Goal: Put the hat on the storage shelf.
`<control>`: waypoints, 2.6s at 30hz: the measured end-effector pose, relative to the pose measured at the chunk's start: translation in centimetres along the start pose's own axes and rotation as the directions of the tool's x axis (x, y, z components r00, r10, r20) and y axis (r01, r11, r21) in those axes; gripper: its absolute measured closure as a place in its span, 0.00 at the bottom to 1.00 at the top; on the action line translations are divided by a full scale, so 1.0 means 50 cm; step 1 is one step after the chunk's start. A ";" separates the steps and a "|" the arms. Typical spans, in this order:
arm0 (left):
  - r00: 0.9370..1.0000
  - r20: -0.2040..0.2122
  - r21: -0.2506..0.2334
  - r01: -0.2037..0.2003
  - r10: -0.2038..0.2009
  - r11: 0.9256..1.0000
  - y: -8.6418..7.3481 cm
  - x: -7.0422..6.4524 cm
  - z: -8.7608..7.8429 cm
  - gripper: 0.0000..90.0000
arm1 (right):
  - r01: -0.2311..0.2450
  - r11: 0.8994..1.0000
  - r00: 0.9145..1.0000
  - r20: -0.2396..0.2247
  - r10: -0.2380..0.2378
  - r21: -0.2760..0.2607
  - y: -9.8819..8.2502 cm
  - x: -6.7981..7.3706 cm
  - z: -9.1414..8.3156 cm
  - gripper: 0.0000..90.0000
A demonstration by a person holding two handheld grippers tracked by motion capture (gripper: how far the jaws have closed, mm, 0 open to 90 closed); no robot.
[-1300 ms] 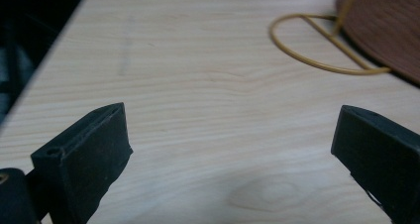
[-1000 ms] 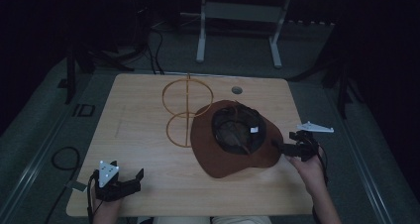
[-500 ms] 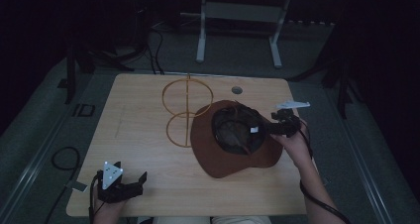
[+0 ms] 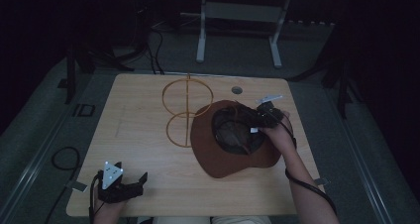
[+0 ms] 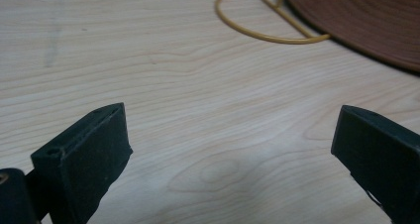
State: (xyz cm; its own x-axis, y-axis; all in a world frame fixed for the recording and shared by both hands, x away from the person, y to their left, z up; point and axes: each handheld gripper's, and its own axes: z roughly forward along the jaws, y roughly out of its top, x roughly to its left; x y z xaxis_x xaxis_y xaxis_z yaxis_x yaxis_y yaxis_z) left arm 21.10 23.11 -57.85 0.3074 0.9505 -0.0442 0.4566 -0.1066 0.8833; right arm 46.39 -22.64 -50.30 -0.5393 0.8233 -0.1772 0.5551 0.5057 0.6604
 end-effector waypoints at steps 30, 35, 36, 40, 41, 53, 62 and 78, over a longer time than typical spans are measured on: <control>0.998 0.053 0.024 -0.017 0.016 1.000 0.006 -0.026 0.013 0.02 | -0.129 0.990 0.985 0.106 0.134 -0.050 -0.016 -0.039 -0.049 0.95; 0.995 0.102 0.041 -0.025 0.020 0.999 0.016 -0.040 0.023 0.02 | -0.198 0.974 0.973 0.095 0.209 -0.106 -0.043 -0.056 -0.090 0.95; 0.992 0.122 0.055 -0.030 0.023 0.998 0.020 -0.045 0.028 0.04 | -0.208 0.971 0.972 0.081 0.218 -0.115 -0.047 -0.059 -0.097 0.95; 0.982 0.181 0.091 -0.066 0.049 0.994 0.033 -0.068 0.048 0.04 | -0.226 0.964 0.971 0.045 0.234 -0.141 -0.063 -0.061 -0.123 0.94; 0.977 0.206 0.102 -0.075 0.052 0.992 0.039 -0.076 0.058 0.04 | -0.229 0.962 0.970 0.042 0.238 -0.146 -0.067 -0.060 -0.130 0.94; 0.937 0.323 0.113 -0.176 0.131 0.978 0.123 -0.156 0.149 0.06 | -0.243 0.949 0.965 0.045 0.257 -0.199 -0.106 -0.056 -0.186 0.94; 0.900 0.387 0.064 -0.246 0.204 0.967 0.215 -0.235 0.206 0.06 | -0.268 0.942 0.955 0.074 0.288 -0.202 -0.125 -0.054 -0.206 0.94; 0.871 0.426 0.022 -0.278 0.243 0.960 0.343 -0.365 0.289 0.08 | -0.286 0.934 0.947 0.084 0.309 -0.213 -0.151 -0.056 -0.223 0.94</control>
State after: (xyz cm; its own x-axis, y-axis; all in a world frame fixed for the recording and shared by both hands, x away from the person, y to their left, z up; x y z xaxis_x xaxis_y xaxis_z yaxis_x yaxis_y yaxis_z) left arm 35.38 -0.27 -48.66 0.7345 0.6782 -0.0229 0.3711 -0.3732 0.8503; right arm 36.65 -31.63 -46.63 -0.2863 0.9578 -0.0253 0.5382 0.1826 0.8228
